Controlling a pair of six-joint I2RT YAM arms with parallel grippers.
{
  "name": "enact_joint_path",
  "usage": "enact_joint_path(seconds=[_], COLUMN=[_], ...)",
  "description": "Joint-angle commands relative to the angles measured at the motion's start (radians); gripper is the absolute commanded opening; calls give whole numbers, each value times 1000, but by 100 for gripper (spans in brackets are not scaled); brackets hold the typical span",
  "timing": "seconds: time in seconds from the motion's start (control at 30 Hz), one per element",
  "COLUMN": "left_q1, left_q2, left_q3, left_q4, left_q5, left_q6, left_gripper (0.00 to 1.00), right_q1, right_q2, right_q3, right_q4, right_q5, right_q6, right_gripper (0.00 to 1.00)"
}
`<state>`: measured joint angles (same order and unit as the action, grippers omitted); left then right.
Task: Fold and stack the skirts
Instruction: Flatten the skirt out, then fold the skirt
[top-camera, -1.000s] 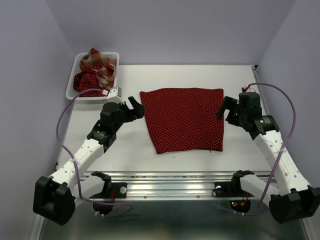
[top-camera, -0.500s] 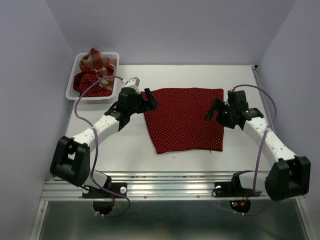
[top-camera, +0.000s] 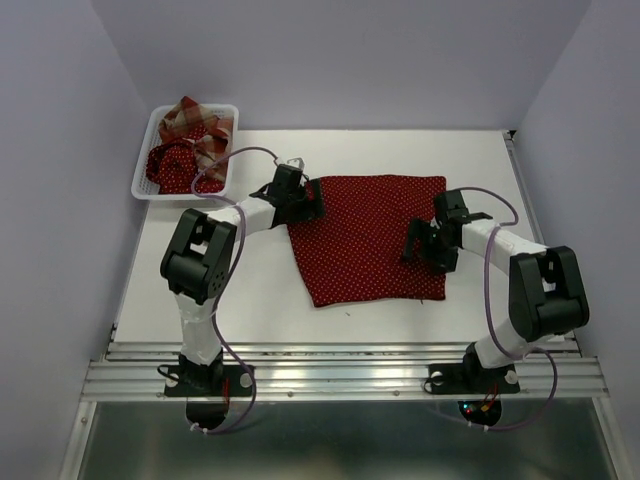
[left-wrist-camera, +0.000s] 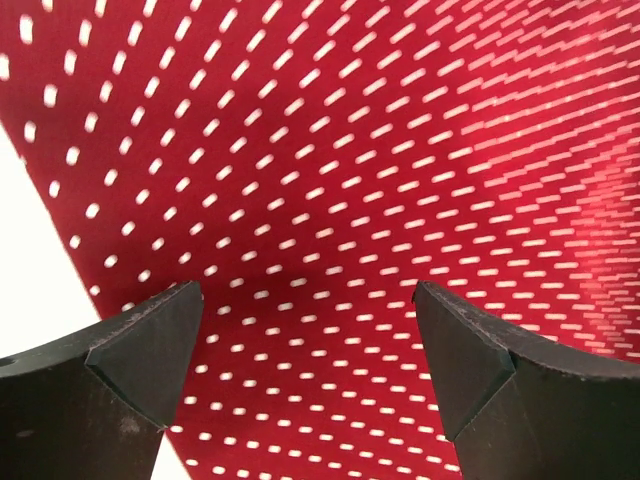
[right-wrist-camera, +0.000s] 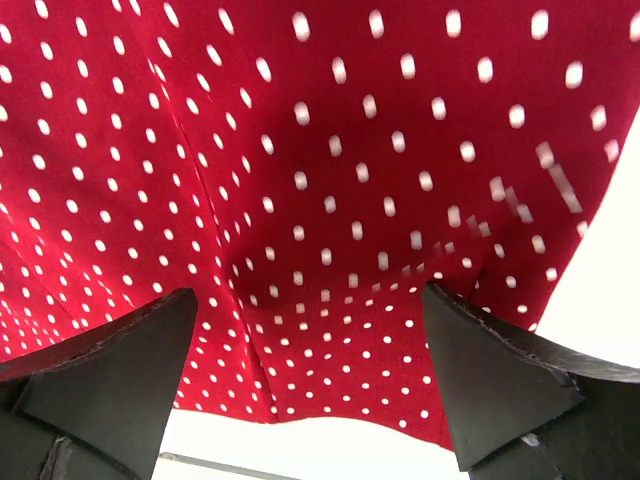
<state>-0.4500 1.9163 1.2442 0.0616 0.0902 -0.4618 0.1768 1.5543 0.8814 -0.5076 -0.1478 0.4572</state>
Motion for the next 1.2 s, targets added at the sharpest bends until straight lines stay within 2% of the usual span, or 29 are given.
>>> enact_joint_path(seconds=[0.0, 0.3, 0.47, 0.63, 0.7, 0.8, 0.83, 0.97, 1.17], left_q1=[7, 24, 28, 51, 66, 115, 131, 201, 226], left_q2=[22, -16, -65, -94, -115, -140, -140, -119, -53], left_q3=[26, -106, -77, 110, 139, 127, 121, 98, 118], left_q4=[-71, -134, -135, -172, -197, -215, -232, -208, -178], left_q5=[-50, -142, -171, -205, -221, -231, -231, -164, -95], left_q6=[18, -12, -5, 22, 15, -15, -20, -25, 12], left_gripper=[99, 99, 99, 99, 99, 99, 99, 99, 99], right_q1=[-5, -5, 35, 274, 414, 531, 615, 803, 941], right_q2=[94, 233, 101, -45, -62, -51, -36, 50, 208], right_q3=[70, 212, 211, 317, 347, 364, 367, 410, 521], right_q4=[49, 26, 15, -45, -49, -37, -20, -5, -71], right_q5=[100, 189, 198, 341, 416, 418, 419, 459, 550], right_q6=[-34, -68, -127, -160, -167, -170, -173, -198, -181], right_gripper=[100, 100, 100, 100, 100, 100, 100, 100, 100])
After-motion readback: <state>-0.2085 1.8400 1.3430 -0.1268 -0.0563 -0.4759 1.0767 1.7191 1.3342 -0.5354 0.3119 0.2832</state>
